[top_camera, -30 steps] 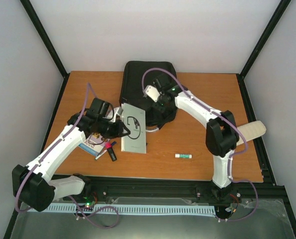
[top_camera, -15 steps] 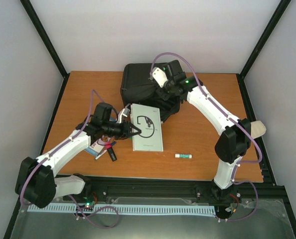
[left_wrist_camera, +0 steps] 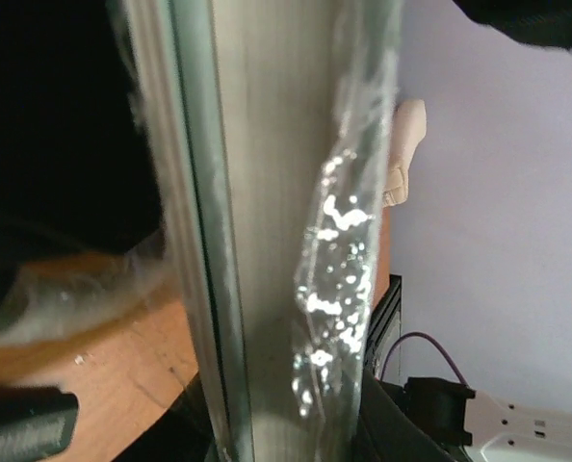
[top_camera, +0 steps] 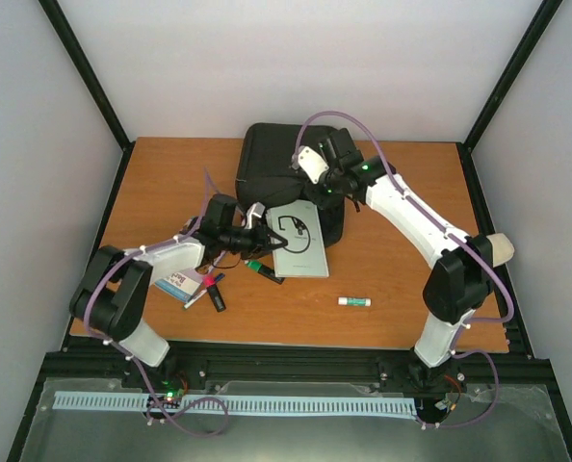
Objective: Pack the student bag
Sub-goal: Place the book in the student bag.
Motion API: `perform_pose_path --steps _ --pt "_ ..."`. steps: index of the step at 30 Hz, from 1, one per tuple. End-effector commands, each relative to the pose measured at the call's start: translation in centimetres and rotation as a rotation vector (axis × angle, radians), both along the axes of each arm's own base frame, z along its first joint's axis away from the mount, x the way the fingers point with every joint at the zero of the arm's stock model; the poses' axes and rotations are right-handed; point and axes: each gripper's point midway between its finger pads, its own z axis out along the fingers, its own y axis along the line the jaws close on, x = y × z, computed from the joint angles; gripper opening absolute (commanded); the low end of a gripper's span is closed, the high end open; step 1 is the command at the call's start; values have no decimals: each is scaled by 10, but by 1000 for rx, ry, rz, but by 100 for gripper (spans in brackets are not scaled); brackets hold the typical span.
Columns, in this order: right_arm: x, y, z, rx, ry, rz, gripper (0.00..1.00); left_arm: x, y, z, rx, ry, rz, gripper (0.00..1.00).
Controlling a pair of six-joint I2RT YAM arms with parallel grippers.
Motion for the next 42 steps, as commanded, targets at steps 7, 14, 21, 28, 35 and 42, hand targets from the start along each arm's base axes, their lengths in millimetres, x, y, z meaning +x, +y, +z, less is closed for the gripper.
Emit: perform_pose_path --steps 7,14,21,28,35,42 --pt "-34 -7 32 75 -35 38 3 59 -23 31 -60 -216 11 1" --pt "-49 -22 1 31 5 32 3 76 -15 -10 118 -114 61 8" --pt "-36 -37 -10 11 -7 -22 3 73 -13 -25 147 -69 68 34" --pt "-27 -50 -44 -32 48 -60 3 64 -7 -18 194 -57 74 57" --pt "-27 -45 -57 1 88 -61 3 37 9 -21 275 -1 127 70" --pt "-24 -40 -54 25 94 -59 3 -8 -8 -22 267 71 169 79"
